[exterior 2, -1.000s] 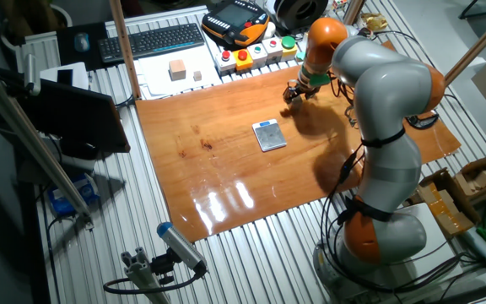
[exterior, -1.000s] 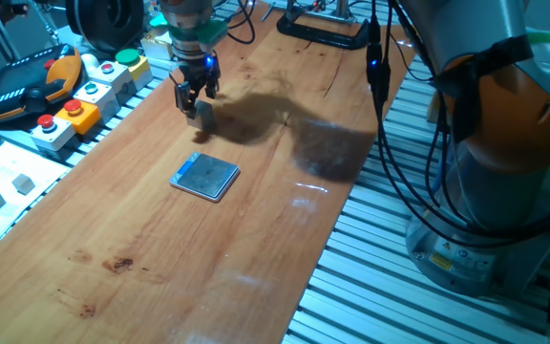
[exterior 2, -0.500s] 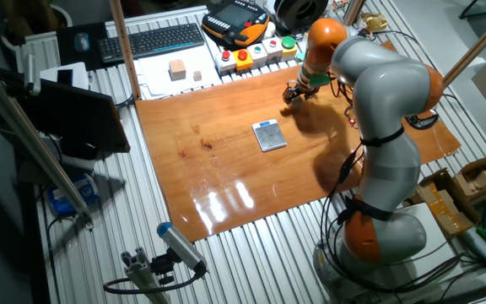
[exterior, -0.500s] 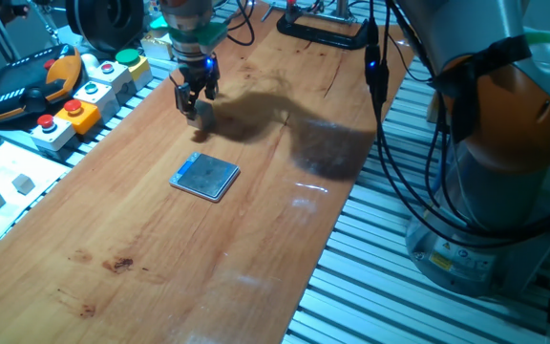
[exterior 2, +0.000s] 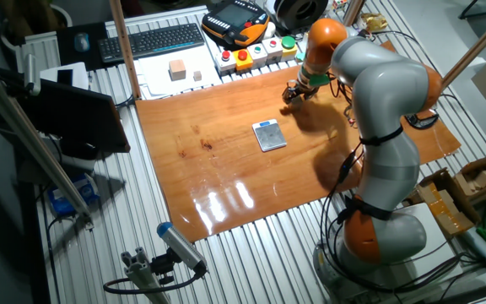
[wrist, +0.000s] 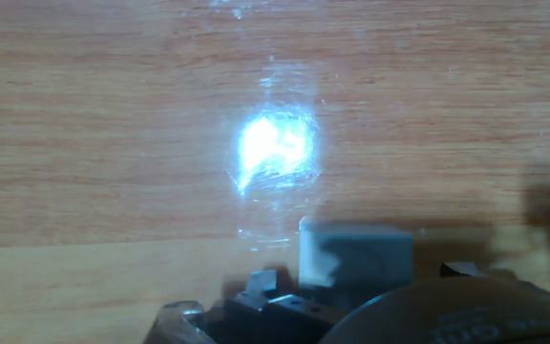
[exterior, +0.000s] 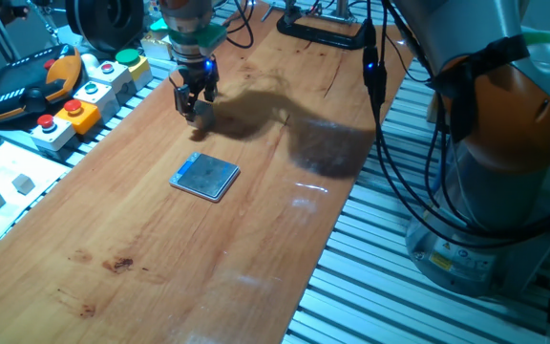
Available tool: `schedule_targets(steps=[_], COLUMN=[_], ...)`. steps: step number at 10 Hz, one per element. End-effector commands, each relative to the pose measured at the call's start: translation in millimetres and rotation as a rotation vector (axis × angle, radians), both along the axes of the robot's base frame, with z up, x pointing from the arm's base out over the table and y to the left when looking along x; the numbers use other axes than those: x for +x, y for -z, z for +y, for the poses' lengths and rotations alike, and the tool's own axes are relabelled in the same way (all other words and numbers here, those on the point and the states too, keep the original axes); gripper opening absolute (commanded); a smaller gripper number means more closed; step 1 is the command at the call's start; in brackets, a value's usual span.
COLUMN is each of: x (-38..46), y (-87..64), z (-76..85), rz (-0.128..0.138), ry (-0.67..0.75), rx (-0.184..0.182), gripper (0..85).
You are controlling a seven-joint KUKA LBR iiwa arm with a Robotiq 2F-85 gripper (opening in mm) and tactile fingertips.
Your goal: Place the block on the scale
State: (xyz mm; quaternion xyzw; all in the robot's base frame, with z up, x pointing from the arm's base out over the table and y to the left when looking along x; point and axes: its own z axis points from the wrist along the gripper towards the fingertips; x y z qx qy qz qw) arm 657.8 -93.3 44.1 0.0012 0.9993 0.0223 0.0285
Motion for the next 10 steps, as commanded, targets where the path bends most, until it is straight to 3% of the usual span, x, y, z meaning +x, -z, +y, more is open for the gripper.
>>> schedule_targets(steps=[1,6,8,10], x=[0.6,2.0,1.8,2.1], y=[1.2,3.7,4.8,3.8], z=[-0.4,1.4,2.7,3.4], rz=[-0.002,0.002,0.001,0.007], ry=[0.000,0.003,0.000,-0.011], rx=[0.000,0.002,0.002,0.015], gripper=[82.7,76.7,62.3,36.0])
